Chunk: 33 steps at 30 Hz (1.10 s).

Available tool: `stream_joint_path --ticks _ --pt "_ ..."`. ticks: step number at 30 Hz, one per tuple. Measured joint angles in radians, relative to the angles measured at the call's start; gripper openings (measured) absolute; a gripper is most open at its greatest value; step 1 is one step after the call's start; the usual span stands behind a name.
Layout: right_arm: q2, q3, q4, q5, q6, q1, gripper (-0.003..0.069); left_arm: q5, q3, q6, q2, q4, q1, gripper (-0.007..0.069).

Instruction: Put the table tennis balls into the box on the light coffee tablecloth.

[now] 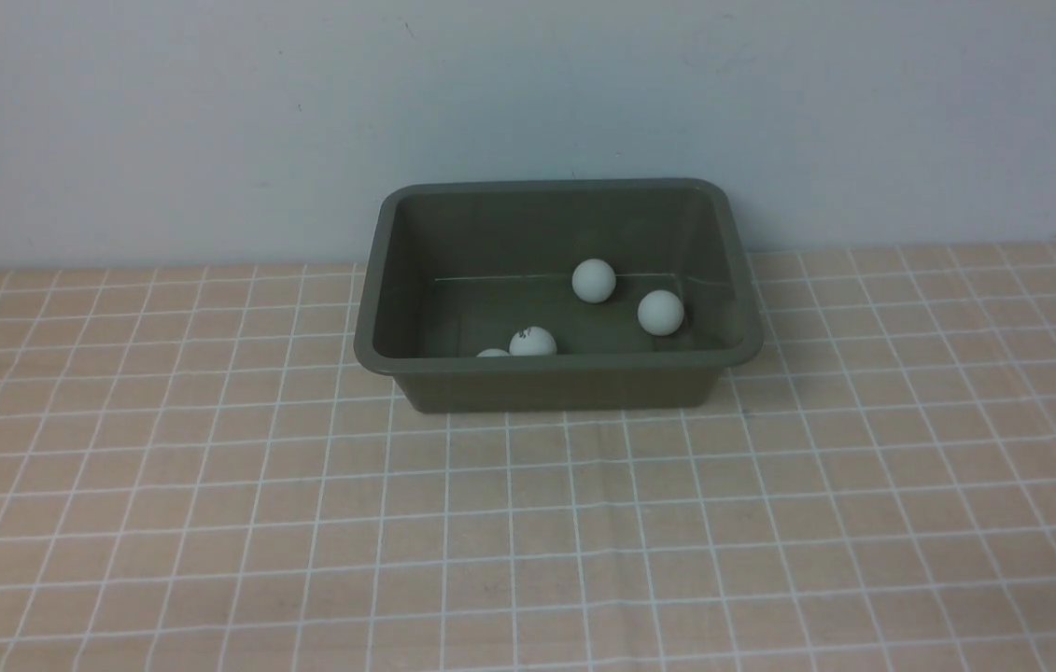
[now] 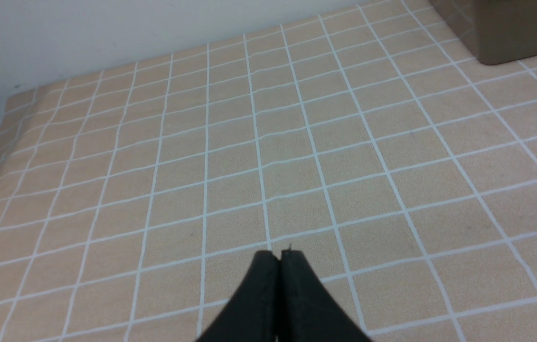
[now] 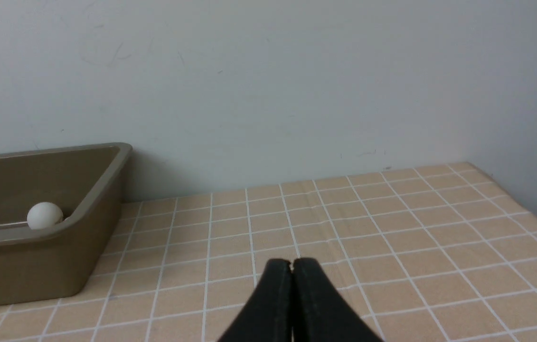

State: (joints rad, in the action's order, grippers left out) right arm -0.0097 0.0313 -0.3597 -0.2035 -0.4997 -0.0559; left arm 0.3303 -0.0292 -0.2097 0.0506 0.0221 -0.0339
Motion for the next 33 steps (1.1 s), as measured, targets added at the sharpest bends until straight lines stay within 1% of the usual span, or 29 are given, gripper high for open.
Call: stream_joint_path --ticks 6,33 --pt "0.000 0.000 0.000 -0.001 -0.023 0.000 -0.0013 0.000 0.000 0.000 0.000 0.000 0.000 -0.0069" --pt "0.000 0.000 0.000 -0.003 -0.023 0.000 -0.0013 0.000 0.000 -0.002 0.000 0.000 0.000 -0.0069"
